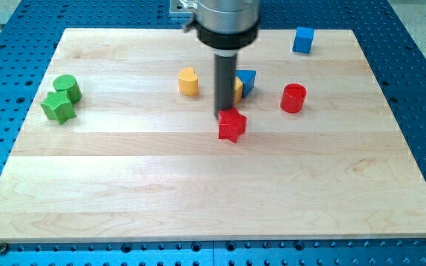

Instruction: Keep the blue triangle vertically below the blue cube

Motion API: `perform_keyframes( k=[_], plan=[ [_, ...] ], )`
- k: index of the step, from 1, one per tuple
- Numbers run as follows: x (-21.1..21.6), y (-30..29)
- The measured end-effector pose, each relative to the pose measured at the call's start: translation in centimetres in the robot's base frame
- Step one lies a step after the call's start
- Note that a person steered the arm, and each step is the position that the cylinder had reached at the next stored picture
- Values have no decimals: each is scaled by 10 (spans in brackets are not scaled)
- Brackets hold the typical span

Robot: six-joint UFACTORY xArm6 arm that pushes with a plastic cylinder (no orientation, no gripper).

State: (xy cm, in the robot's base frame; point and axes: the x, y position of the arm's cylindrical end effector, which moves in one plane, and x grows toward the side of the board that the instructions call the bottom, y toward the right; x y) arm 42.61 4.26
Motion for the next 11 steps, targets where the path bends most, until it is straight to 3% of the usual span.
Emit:
perform_keyframes(
  k=[1,3,6,8,11],
  plan=[
    [-17,39],
    [-82,21],
    [-108,-37],
    [-152,-24],
    [-151,167]
  ],
)
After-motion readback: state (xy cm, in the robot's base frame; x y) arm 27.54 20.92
